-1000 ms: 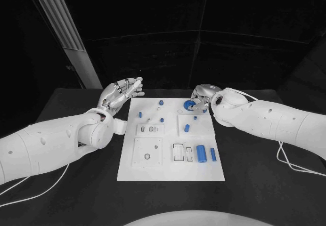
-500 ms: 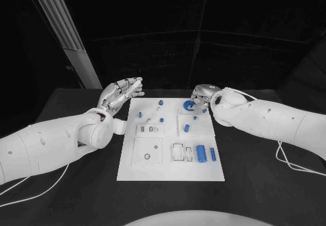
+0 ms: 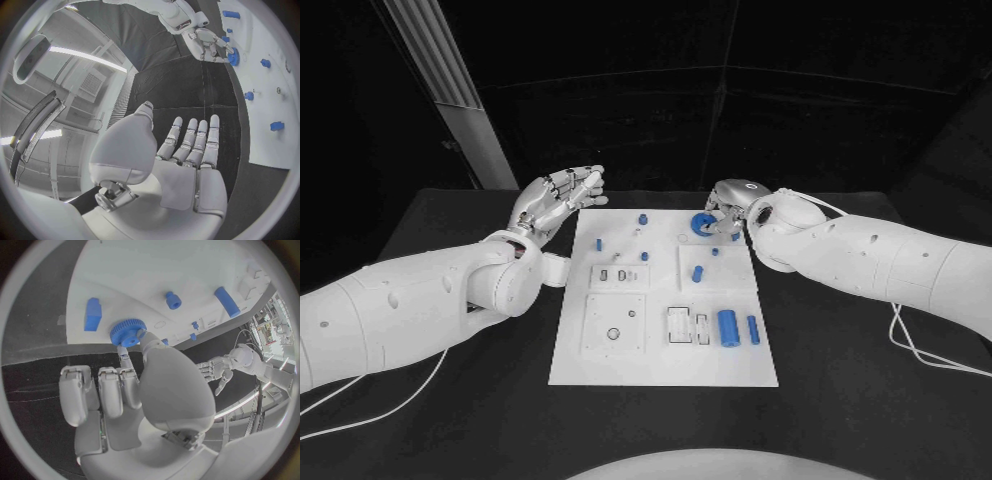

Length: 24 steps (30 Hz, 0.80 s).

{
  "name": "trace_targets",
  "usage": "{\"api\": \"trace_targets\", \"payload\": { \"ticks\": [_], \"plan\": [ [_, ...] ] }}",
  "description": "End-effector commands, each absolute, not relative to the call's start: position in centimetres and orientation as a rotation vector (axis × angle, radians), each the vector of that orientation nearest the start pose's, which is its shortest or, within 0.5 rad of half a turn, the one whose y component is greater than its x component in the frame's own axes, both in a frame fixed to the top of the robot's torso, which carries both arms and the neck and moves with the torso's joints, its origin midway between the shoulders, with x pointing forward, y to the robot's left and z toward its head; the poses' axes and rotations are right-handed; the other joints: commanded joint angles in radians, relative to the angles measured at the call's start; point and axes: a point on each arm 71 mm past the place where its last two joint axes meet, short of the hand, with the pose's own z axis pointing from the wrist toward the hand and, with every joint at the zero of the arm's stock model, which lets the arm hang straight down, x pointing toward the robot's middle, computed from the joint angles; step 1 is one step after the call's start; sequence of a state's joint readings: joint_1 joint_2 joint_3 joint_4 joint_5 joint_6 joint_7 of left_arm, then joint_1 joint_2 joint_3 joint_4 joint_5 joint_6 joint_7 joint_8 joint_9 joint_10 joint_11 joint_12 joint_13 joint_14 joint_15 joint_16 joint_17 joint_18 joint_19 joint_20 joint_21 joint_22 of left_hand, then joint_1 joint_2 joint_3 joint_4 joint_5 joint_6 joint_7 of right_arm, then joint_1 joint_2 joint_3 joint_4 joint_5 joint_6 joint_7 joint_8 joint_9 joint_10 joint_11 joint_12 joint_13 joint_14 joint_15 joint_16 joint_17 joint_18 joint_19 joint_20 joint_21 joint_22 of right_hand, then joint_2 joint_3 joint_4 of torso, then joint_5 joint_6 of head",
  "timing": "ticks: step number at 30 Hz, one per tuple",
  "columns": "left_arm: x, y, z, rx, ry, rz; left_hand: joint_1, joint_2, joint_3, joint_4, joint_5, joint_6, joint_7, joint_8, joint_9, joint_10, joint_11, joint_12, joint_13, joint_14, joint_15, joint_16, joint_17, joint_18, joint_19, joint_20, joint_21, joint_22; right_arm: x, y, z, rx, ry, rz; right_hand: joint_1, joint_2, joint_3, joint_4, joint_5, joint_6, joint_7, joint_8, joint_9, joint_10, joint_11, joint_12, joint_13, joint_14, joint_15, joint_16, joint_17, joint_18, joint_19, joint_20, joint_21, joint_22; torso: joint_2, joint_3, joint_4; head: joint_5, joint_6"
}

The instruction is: Assemble the parts on the task board

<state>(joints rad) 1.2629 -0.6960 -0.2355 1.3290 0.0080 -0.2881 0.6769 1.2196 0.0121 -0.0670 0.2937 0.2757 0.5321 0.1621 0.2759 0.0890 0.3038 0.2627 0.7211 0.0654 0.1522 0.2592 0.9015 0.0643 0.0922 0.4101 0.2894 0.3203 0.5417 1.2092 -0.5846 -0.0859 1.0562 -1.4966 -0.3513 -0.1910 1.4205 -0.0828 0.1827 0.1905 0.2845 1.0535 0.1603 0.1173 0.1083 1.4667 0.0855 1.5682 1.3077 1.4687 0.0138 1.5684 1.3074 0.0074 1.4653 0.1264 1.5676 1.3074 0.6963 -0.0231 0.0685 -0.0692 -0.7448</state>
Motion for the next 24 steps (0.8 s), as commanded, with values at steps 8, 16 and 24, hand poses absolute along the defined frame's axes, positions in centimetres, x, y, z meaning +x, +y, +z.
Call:
{"api": "trace_targets", "payload": {
  "ticks": [8, 16, 24],
  "plan": [
    [50.5, 19.7, -18.9, -0.745, 1.097, -1.707, 0.0, 0.013, 0.0, -0.001, 0.003, -0.007, 0.131, 0.007, -0.001, -0.007, 0.002, -0.001, 0.0, -0.006, 0.0, -0.003, 0.001, 0.001, -0.007, 0.0, 0.0, -0.002, 54.8, -21.4, -19.4, 0.038, 1.419, 0.518, 0.013, -0.001, -0.001, -0.011, 0.001, 0.032, -0.021, 0.003, 0.007, 0.104, -0.009, 0.003, 0.263, 0.102, -0.009, 0.002, 0.263, -0.007, 0.105, -0.009, 0.003, 0.263, -0.002, -0.0013, -0.0011, 0.005, -0.001],
    [50.6, 19.6, -18.9, -0.744, 1.098, -1.708, 0.0, 0.013, 0.0, -0.001, 0.003, -0.007, 0.131, 0.007, -0.001, -0.007, 0.002, -0.001, 0.0, -0.006, 0.0, -0.003, 0.001, 0.001, -0.007, 0.0, 0.0, -0.002, 53.7, -19.0, -19.0, 0.027, 1.414, 0.611, 0.014, -0.001, 0.0, -0.012, 0.002, 0.031, -0.02, 0.001, 0.006, 0.104, -0.009, 0.003, 0.263, 0.102, -0.009, 0.002, 0.263, -0.007, 0.105, -0.009, 0.003, 0.263, 0.001, -0.0002, -0.0004, 0.003, 0.001],
    [50.6, 19.5, -18.9, -0.743, 1.098, -1.709, 0.0, 0.013, -0.001, -0.001, 0.004, -0.008, 0.131, 0.008, -0.001, -0.007, 0.002, -0.001, 0.0, -0.006, 0.0, -0.003, 0.001, 0.001, -0.007, 0.0, 0.0, -0.002, 53.4, -15.5, -19.0, -0.028, 1.442, 0.674, 0.014, 0.001, 0.001, -0.015, 0.004, 0.026, -0.018, -0.004, 0.004, 0.104, -0.007, 0.003, 0.263, 0.102, -0.009, 0.002, 0.263, -0.007, 0.105, -0.01, 0.003, 0.263, 0.0, -0.0006, 0.0017, 0.003, 0.0]
  ]
}}
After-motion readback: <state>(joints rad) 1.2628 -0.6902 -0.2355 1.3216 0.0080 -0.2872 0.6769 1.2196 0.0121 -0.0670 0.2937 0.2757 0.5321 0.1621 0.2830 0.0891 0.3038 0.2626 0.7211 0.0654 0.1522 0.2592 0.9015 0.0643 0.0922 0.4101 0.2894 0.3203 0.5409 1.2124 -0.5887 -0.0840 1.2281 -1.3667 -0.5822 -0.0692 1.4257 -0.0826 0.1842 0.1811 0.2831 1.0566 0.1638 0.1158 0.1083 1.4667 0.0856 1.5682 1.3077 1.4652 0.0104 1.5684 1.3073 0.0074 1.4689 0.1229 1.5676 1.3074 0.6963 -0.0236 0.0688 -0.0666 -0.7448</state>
